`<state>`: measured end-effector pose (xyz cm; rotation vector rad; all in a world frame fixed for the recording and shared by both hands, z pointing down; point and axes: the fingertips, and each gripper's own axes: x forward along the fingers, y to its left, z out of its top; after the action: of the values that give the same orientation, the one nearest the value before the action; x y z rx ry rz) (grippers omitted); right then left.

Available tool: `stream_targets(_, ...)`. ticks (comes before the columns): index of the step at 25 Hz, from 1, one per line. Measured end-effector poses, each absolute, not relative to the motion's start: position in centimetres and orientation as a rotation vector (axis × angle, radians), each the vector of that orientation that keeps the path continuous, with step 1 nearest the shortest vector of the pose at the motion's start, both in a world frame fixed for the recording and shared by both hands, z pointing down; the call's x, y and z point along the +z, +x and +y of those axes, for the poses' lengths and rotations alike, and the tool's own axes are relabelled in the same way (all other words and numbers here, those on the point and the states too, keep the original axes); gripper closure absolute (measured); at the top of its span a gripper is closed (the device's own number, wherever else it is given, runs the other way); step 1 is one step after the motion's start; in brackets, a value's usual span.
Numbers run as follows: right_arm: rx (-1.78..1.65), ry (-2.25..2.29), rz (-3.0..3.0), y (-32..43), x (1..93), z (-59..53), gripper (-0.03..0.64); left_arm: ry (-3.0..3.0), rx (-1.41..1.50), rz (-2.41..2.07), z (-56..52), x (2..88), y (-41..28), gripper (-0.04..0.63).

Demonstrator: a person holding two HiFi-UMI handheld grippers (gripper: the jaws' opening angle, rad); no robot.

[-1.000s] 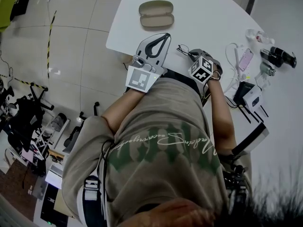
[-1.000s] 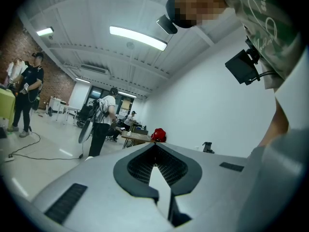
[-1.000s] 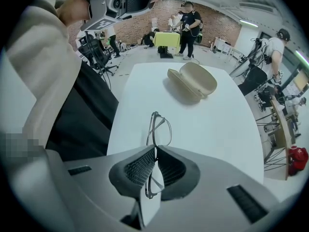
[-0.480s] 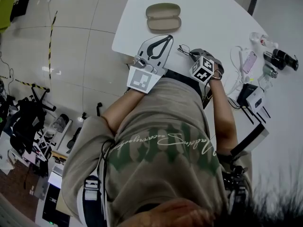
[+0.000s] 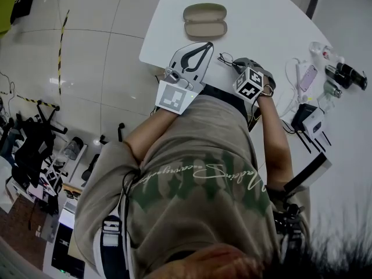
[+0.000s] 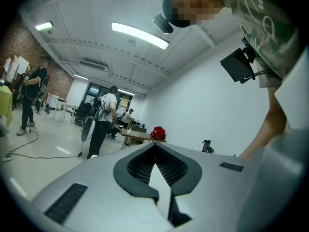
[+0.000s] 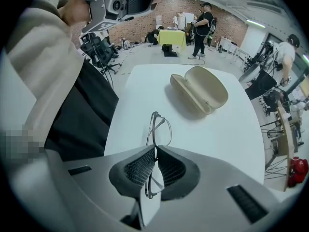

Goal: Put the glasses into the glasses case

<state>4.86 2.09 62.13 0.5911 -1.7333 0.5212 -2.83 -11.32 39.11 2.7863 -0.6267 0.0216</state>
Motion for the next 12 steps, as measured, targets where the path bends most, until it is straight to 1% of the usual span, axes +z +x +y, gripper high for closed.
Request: stream_targets(12, 0.492, 0.556, -1.745, 4.3, 62.1, 0.9, 0.586, 2.738, 0.028, -0.687, -12.0, 39.8, -3.6, 0.589)
